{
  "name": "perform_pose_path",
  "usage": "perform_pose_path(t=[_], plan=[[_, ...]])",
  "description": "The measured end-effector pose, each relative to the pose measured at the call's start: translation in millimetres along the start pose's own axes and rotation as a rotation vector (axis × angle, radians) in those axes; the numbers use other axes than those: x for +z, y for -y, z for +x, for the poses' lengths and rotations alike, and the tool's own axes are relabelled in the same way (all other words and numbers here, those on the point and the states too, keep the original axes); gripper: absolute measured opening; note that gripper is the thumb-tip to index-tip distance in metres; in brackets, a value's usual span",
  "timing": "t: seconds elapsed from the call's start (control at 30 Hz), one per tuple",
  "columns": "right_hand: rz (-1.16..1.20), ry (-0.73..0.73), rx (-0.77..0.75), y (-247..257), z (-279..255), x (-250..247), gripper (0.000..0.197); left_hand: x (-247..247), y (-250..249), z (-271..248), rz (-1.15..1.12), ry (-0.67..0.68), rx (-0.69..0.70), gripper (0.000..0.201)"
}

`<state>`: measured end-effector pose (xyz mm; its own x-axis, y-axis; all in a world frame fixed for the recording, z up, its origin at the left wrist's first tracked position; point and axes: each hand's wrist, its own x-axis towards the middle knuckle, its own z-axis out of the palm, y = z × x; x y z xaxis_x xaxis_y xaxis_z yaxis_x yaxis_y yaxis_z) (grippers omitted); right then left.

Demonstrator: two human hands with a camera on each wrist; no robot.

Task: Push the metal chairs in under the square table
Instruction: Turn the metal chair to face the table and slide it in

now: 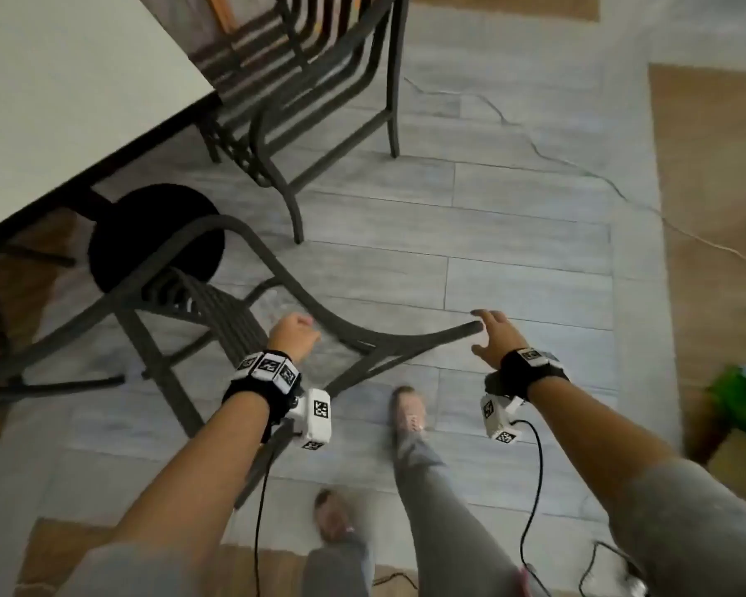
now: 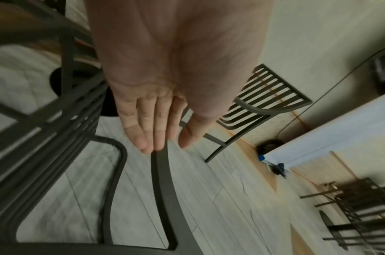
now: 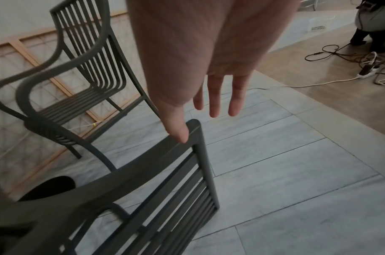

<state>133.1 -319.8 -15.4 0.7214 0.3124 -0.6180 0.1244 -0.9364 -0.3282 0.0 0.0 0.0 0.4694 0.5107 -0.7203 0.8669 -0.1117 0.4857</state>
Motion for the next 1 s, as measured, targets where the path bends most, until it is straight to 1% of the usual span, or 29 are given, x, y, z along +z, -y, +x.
perform_pose_path(t=[0.07, 0.13, 0.2, 0.3, 0.33, 0.43, 0.5, 0.53, 0.57, 0.6, 0.67, 0.7, 0.77, 0.83, 0.87, 0.93, 1.0], plan=[[-0.011, 0.02, -0.005, -11, 21, -8, 0.069, 18, -14, 18, 0.065, -0.038, -0.017, 0.023], [-0.008, 0.074, -0.034, -21, 38, -11, 0.069, 33, -27, 29, 0.077, -0.087, -0.09, 0.049], [0.044, 0.124, -0.078, -27, 55, -13, 0.066, 47, -35, 42, 0.053, -0.13, -0.148, 0.067], [0.058, 0.245, -0.136, -34, 69, -15, 0.051, 65, -37, 59, -0.064, -0.198, -0.251, 0.085], [0.053, 0.264, -0.152, -35, 71, -15, 0.045, 70, -37, 62, -0.107, -0.209, -0.274, 0.088], [0.084, 0.26, -0.161, -40, 73, -13, 0.036, 85, -27, 74, -0.257, -0.17, -0.363, 0.091], [0.097, 0.245, -0.158, -41, 72, -12, 0.036, 96, -11, 94, -0.376, -0.169, -0.387, 0.088], [0.098, 0.237, -0.155, -39, 71, -10, 0.036, 101, 6, 112, -0.422, -0.186, -0.392, 0.085], [0.097, 0.231, -0.152, -38, 71, -9, 0.036, 104, 12, 117, -0.453, -0.188, -0.397, 0.083], [0.097, 0.232, -0.152, -38, 69, -8, 0.036, 104, 18, 118, -0.469, -0.163, -0.397, 0.083], [0.104, 0.248, -0.149, -36, 65, -11, 0.033, 96, 7, 95, -0.487, -0.17, -0.382, 0.079], [0.113, 0.268, -0.148, -36, 63, -14, 0.033, 95, 13, 95, -0.478, -0.185, -0.386, 0.076], [0.136, 0.335, -0.131, -35, 56, -23, 0.037, 85, 18, 85, -0.467, -0.18, -0.39, 0.072], [0.153, 0.403, -0.101, -32, 46, -33, 0.044, 76, 35, 81, -0.501, -0.182, -0.414, 0.07], [0.158, 0.419, -0.084, -30, 40, -38, 0.046, 67, 32, 67, -0.535, -0.183, -0.425, 0.069], [0.193, 0.385, -0.064, -29, 29, -46, 0.045, 42, 12, 18, -0.657, -0.198, -0.427, 0.067], [0.198, 0.295, -0.025, -30, 19, -56, 0.045, 18, -5, -33, -0.733, -0.207, -0.436, 0.062]])
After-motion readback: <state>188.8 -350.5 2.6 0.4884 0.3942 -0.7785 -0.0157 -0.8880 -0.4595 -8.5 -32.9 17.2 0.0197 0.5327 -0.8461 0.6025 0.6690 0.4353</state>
